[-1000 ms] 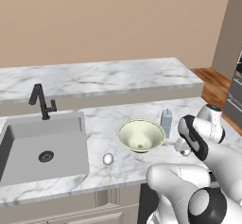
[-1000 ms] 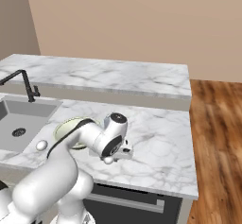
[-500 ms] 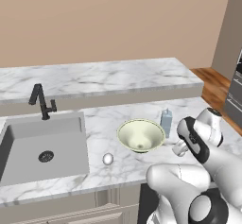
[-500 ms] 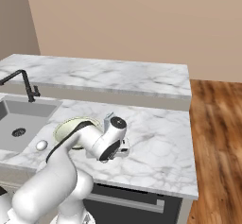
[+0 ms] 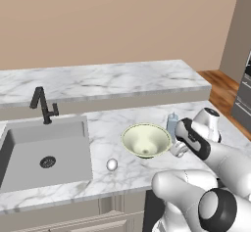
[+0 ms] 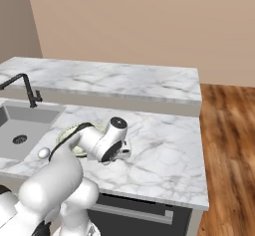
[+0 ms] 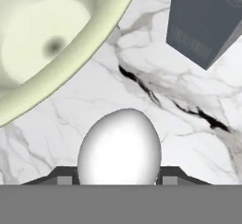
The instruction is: Gather the eggs and milk located in the vicinity of the sink area and place them right next to the bowl.
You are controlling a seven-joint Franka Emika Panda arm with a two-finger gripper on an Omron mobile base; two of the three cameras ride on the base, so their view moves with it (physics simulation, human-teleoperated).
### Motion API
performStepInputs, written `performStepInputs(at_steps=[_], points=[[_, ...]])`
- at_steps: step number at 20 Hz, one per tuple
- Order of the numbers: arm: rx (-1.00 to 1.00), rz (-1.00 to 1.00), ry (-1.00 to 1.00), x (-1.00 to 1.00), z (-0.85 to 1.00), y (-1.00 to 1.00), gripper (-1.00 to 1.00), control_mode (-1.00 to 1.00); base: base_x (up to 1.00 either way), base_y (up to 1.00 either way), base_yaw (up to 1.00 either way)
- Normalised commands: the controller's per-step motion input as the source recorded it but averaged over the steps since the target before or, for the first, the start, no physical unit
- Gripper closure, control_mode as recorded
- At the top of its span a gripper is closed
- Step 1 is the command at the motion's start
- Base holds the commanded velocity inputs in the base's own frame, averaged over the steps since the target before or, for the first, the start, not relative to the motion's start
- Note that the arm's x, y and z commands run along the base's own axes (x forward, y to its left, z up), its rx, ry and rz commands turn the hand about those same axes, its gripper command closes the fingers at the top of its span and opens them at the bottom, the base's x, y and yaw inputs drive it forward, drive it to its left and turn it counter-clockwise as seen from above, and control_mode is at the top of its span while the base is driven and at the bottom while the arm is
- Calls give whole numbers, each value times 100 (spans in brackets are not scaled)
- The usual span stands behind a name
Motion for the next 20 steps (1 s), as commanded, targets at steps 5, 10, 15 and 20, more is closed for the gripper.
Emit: performStepInputs(at_steps=[5,10,15,20], points=[[0,0,-2,0,-4,2,100,-100,0,0,0],[0,9,-14,0,-13,4,100,-100,0,0,0],[0,13,-15,0,-7,5,100,-100,0,0,0],[0,11,-5,0,-3,11,100,-100,0,0,0]])
